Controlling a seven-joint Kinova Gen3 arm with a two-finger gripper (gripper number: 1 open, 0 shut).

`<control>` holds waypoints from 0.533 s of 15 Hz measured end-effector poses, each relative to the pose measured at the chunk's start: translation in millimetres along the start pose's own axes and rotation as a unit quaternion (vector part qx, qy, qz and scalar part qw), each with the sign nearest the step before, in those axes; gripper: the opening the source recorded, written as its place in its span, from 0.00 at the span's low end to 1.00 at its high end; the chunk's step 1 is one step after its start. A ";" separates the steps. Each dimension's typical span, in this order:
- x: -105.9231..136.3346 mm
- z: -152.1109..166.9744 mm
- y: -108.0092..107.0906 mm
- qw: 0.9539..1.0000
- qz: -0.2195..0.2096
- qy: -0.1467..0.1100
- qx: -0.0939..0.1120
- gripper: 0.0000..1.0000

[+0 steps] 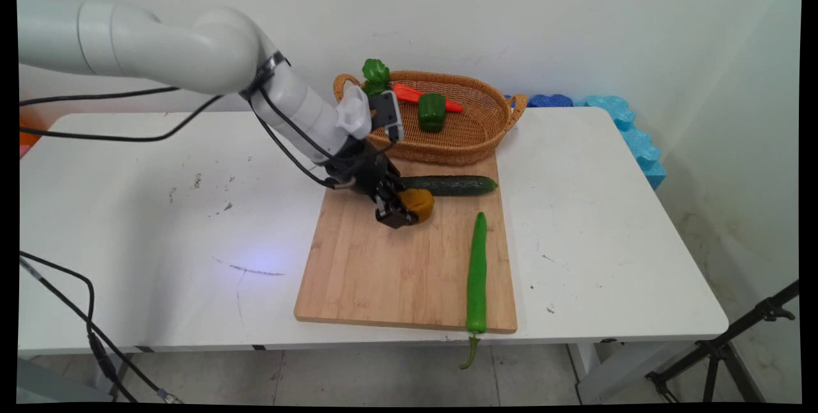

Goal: Place the picked object on the cutting board

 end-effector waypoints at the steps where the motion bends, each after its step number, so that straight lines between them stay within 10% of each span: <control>1: -0.5 5.4 3.1 1.000 -0.001 0.001 0.000 0.00; 6: -2.9 24.3 14.7 1.000 -0.002 0.003 -0.001 0.00; 7: -3.4 27.0 16.5 1.000 -0.001 0.003 -0.001 1.00; 8: -3.9 29.5 18.1 1.000 -0.001 0.004 -0.001 1.00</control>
